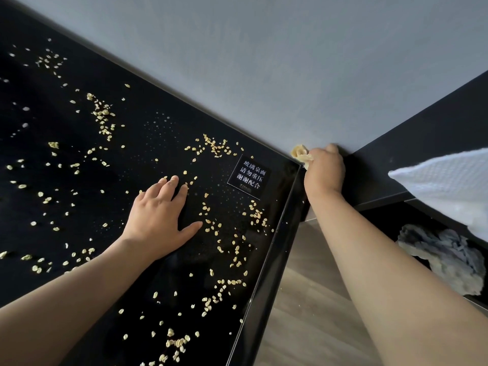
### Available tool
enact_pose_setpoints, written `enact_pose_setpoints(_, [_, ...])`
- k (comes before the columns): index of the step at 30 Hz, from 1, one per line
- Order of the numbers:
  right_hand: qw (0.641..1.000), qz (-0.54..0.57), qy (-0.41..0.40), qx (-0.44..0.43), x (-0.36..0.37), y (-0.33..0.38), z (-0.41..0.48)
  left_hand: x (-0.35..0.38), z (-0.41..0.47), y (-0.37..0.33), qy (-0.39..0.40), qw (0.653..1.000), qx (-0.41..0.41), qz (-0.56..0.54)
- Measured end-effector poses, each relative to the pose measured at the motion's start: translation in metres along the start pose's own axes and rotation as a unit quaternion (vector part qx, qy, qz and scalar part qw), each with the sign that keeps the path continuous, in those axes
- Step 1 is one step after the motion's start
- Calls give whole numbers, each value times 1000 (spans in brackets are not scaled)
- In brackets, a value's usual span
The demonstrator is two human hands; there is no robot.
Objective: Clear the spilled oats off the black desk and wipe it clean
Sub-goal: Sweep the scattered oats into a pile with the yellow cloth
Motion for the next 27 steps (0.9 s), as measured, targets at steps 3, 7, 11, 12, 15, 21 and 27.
enact_pose_setpoints(3, [997,-41,62,-1,15,2,-3,2,3,-1,-1,1000,2,-3])
enact_pose_setpoints(7, [997,-2,82,-1,30,1,-10,4,4,-5,3,1000,13,3])
enact_pose_setpoints(11, [997,26,68,24,35,5,-4,4,5,0,-4,1000,11,3])
enact_pose_setpoints(12, [997,31,66,32,35,6,-3,4,5,1,-4,1000,11,4])
enact_pose_setpoints(15, [995,29,93,22,33,15,-18,6,6,2,5,1000,10,8])
enact_pose_setpoints(21, [981,176,62,-57,5,44,-103,5,6,4,-3,1000,8,2])
enact_pose_setpoints(27, [997,56,0,-56,-4,34,-54,5,4,0,-1,1000,13,-3])
Point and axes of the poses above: each hand's wrist, its own z-axis towards the middle knuckle, its own x-axis out of the palm, y = z × x, the point moved 6 cm from there along z, towards the middle knuckle, and after that the axes turned 14 degrees about -x, right-handed, at the moved point
